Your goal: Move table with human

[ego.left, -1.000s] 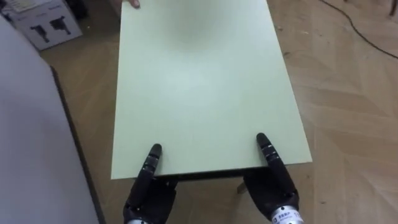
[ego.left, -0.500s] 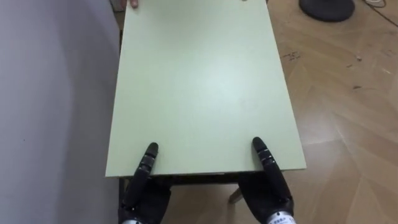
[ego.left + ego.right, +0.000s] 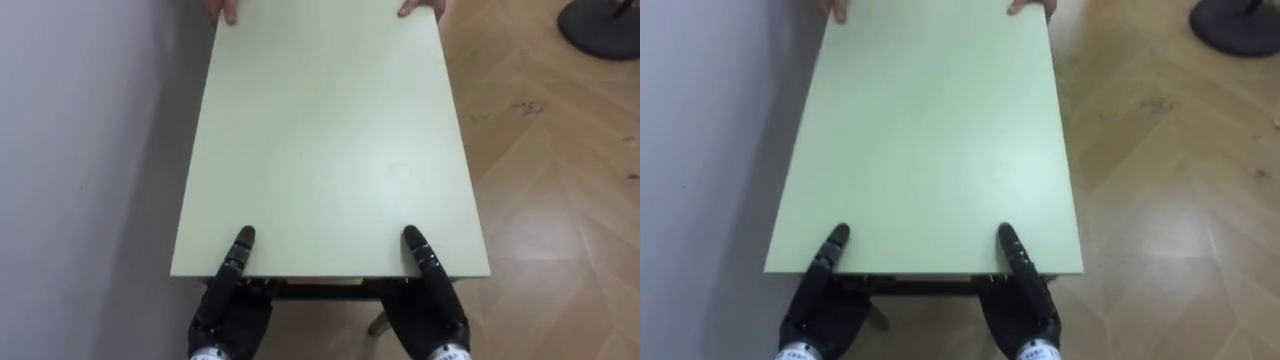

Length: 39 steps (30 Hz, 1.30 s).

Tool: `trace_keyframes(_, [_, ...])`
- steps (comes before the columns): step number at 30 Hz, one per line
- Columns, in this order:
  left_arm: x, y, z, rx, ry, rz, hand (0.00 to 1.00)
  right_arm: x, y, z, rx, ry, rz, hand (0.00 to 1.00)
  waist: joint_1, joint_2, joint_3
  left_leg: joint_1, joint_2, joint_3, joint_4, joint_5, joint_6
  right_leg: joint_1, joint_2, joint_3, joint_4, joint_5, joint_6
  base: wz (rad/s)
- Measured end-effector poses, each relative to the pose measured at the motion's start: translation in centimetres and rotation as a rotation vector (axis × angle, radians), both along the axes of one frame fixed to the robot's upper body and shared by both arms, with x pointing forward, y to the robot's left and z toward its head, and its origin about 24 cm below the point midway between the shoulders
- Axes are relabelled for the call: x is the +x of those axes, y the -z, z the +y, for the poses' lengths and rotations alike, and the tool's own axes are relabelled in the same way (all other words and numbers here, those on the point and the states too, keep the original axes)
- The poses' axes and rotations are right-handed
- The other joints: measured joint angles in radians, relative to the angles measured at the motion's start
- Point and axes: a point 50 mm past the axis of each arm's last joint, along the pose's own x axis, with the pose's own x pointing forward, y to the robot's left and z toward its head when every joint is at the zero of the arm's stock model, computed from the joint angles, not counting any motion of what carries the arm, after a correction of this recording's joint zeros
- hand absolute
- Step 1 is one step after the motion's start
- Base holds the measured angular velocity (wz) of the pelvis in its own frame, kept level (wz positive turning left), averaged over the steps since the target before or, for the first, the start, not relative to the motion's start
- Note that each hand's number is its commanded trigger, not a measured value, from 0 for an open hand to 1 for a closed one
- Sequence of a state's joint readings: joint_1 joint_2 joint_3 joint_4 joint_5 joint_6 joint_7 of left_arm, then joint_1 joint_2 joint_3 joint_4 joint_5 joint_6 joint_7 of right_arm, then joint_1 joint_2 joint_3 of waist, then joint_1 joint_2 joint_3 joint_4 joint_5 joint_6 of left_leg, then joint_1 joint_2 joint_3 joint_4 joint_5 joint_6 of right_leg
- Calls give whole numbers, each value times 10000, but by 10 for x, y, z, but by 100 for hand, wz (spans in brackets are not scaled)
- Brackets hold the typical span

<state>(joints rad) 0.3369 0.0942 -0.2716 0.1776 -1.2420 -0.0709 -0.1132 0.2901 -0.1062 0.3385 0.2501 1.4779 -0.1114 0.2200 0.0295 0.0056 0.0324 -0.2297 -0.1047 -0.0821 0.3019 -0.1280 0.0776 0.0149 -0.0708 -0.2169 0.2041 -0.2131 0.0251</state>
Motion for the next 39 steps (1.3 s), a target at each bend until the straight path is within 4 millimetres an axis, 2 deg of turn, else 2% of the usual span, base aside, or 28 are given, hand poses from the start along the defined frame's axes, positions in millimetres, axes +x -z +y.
trace_keyframes(2, [5,3,-1,72,114,81,100,0,2,-2,-15,-6,90,100,-2,48,-27,163,-21,68,-124,3,20,78,-27,231,58,-1,1,9])
trace_keyframes(6, [10,10,0,141,220,157,100,2,6,-3,-148,-182,215,100,20,118,-104,373,-25,266,-319,20,56,97,-109,225,212,-9,17,-7])
trace_keyframes(12, [11,20,3,232,234,455,100,1,15,-1,-233,-333,501,100,35,107,-122,911,-68,318,-499,18,66,476,-205,275,174,11,136,-5])
trace_keyframes(14, [9,26,8,314,189,500,100,3,18,2,-311,-622,527,73,35,118,-117,1059,-81,327,-528,-44,164,585,-169,466,-65,12,145,-18])
trace_keyframes(15, [9,27,8,444,276,448,84,4,18,3,-345,-668,507,51,44,121,-115,1066,-80,357,-550,-42,168,586,-170,483,-76,14,146,-10])
trace_keyframes(16, [8,29,11,567,327,463,63,6,18,3,-374,-741,470,22,48,113,-118,1080,-83,412,-656,-1,240,580,-174,485,-116,16,149,-5])
trace_keyframes(17, [9,30,12,698,425,400,50,8,19,3,-367,-742,439,8,48,98,-111,1079,-90,481,-722,25,285,591,-172,479,-166,20,152,-4])
trace_keyframes(18, [10,30,12,712,437,366,0,9,19,3,-365,-760,427,0,48,90,-110,1076,-94,494,-739,41,309,597,-173,478,-182,20,153,-4])
trace_keyframes(21, [11,33,16,1231,692,354,0,5,29,-3,-660,-1119,279,0,53,87,-108,1105,-92,515,-744,65,334,618,-179,495,-186,21,155,-7])
trace_keyframes(23, [14,32,21,2475,1465,27,0,-4,33,-12,-1225,-1505,292,0,52,87,-108,1111,-76,592,-755,77,328,600,-181,501,-185,29,168,-12])
trace_keyframes(27, [14,32,23,3561,2310,-161,0,-11,37,-17,-1665,-2108,297,0,27,71,-103,1121,6,799,-795,88,311,529,-169,497,-185,51,204,-18])
trace_keyframes(30, [13,34,18,4051,3018,-174,0,-15,40,-18,-1757,-2298,452,0,8,22,-98,1120,47,848,-795,98,290,502,-144,497,-182,68,227,-5])
trace_keyframes(34, [-3,46,4,4295,4631,492,0,-15,39,-16,-1569,-2480,163,0,-47,-24,-101,1093,66,907,-793,101,286,446,-144,515,-184,73,226,-3])
trace_keyframes(39, [-1,44,-1,4165,5325,48,0,-14,36,-18,-1694,-2887,-292,0,-151,-32,-111,1088,80,965,-817,100,287,410,-150,535,-183,73,225,-3])
